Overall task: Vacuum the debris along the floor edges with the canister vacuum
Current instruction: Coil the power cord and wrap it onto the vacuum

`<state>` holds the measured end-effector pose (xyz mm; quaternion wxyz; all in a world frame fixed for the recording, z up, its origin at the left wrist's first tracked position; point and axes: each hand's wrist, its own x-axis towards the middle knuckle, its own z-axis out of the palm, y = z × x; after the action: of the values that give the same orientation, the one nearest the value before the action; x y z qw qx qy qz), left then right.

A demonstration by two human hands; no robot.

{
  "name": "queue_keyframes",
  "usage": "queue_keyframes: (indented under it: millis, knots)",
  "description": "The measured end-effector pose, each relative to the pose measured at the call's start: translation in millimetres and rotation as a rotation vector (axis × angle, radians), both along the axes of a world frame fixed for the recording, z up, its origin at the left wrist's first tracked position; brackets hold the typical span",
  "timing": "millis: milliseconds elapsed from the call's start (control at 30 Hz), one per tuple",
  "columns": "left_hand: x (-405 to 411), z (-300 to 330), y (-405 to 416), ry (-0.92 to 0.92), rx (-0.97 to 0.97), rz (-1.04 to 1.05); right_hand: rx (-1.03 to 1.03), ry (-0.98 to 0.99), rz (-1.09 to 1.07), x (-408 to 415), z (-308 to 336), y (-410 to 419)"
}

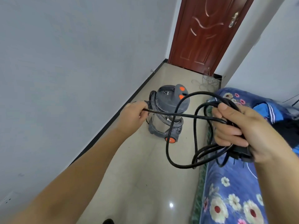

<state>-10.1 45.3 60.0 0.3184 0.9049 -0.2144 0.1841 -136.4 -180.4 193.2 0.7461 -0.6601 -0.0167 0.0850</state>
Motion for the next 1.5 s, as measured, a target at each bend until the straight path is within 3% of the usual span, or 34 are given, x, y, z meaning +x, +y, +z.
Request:
queue_keyframes:
  millis: [100, 167, 267, 333, 400, 467, 567, 633, 767, 833, 933, 1000, 1167, 1233, 1333, 1433, 1500]
  knots:
    - [25, 5, -8, -0.105, -0.118, 0.147, 0.075, 0.076, 0.028, -4, 1, -12]
    - [41, 6, -11, -0.057, -0.294, 0.162, 0.116, 0.107, 0.006, -2, -2, -22]
    - [45, 3, -24, 0.604, -0.614, -0.002, 0.147, 0.111, -0.071, 10, -11, -39]
    - [41, -15, -29, 0.830, -0.376, -0.156, 0.163, 0.141, -0.170, 22, -22, -54]
    - [34, -34, -26, 0.857, -0.149, -0.158, 0.143, 0.203, -0.337, 38, -40, -73]
    - [32, -46, -15, 0.757, -0.002, -0.125, 0.017, 0.270, -0.497, 54, -63, -95]
    - [29, -42, 4, 0.478, 0.559, -0.202, -0.128, 0.320, -0.567, 79, -91, -117]
    - [27, -36, 1, 0.378, 0.788, -0.293, -0.218, 0.289, -0.548, 102, -103, -116]
    - [27, -23, -42, 0.293, 0.877, -0.513, -0.365, 0.200, -0.293, 160, -108, -58]
    - [37, -19, -64, 0.253, 0.832, -0.566, -0.454, 0.171, -0.130, 185, -109, -19]
    - [76, -14, -71, 0.174, 0.707, -0.480, -0.725, 0.065, 0.127, 211, -117, 22]
    - [105, -11, -62, 0.172, 0.603, -0.429, -0.882, -0.005, 0.179, 227, -124, 35]
    - [163, -3, -43, 0.392, 0.159, -0.377, -0.902, 0.112, 0.170, 276, -109, 41]
    - [191, 2, -41, 0.467, 0.127, -0.336, -0.845, 0.157, 0.305, 291, -99, 38]
    - [229, 9, -43, 0.470, 0.243, -0.382, -0.819, 0.156, 0.449, 315, -88, 36]
    - [262, 22, -38, 0.676, 0.078, -0.537, -0.823, 0.131, 0.360, 339, -75, 28]
    - [286, 28, -27, 0.871, -0.039, -0.623, -0.673, 0.136, 0.276, 349, -63, 9]
